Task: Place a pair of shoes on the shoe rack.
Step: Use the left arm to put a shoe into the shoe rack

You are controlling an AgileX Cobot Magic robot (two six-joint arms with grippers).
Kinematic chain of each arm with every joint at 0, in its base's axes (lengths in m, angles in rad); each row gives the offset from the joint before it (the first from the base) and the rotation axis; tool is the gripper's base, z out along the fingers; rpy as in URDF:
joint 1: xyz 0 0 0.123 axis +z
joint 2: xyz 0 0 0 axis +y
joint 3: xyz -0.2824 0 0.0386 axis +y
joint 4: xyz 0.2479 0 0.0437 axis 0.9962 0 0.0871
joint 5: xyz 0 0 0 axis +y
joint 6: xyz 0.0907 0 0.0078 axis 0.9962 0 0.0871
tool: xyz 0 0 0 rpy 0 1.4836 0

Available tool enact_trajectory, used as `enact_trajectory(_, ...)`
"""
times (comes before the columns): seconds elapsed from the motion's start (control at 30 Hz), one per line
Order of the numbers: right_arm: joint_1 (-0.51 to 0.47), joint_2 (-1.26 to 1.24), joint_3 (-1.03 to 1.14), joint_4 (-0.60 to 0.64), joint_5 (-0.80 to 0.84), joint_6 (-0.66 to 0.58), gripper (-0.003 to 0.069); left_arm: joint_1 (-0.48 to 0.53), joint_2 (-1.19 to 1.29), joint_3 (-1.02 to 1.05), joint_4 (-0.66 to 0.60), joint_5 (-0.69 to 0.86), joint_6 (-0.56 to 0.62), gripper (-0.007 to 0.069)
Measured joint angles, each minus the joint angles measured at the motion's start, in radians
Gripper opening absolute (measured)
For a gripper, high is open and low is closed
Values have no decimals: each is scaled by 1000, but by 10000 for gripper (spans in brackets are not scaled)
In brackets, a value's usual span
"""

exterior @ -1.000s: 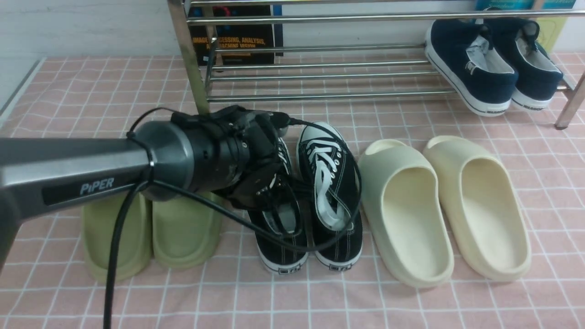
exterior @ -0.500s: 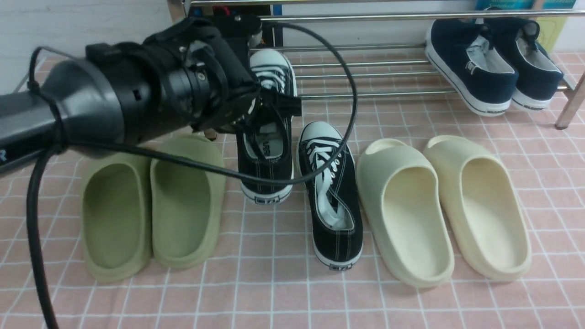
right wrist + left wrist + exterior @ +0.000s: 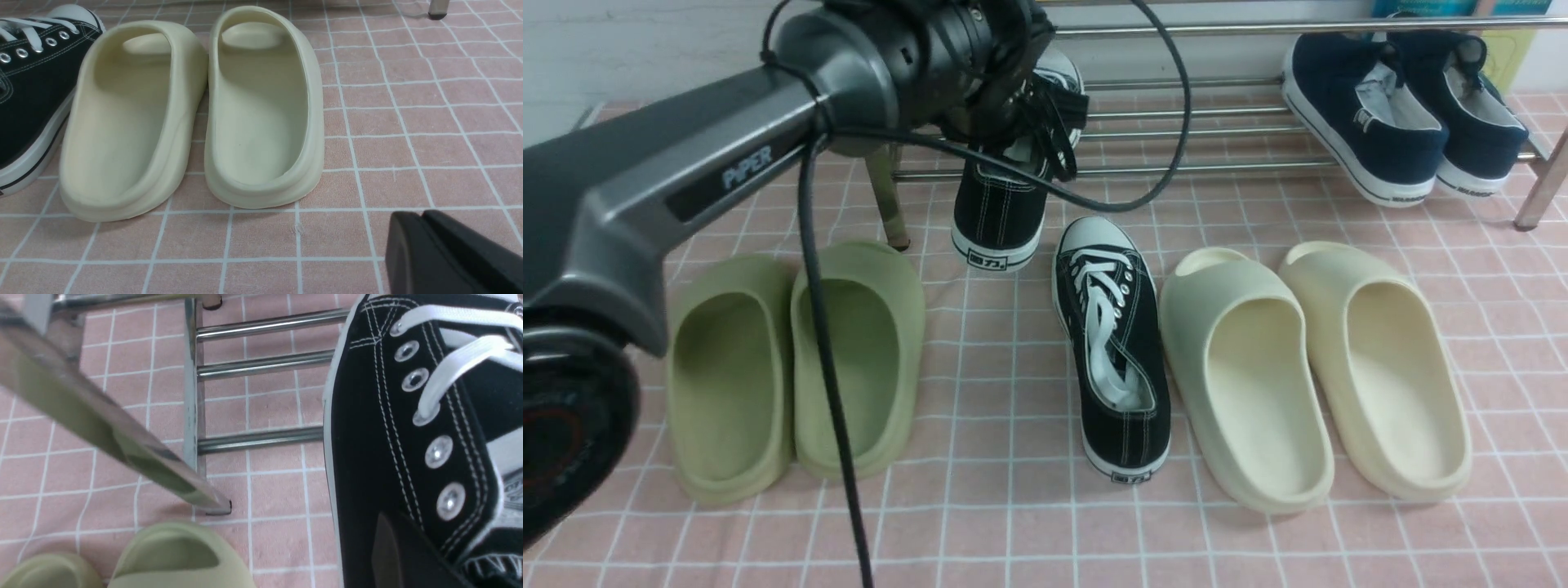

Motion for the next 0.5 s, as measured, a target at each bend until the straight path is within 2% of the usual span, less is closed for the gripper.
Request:
enact_trajectory(0.23,0,0,0,0,0,0,50,62,108,-145,-35,-17,9,22)
enact_trajectory(0.5,0,0,0,0,0,0,62,77,190,-186,-32,-163,9,24)
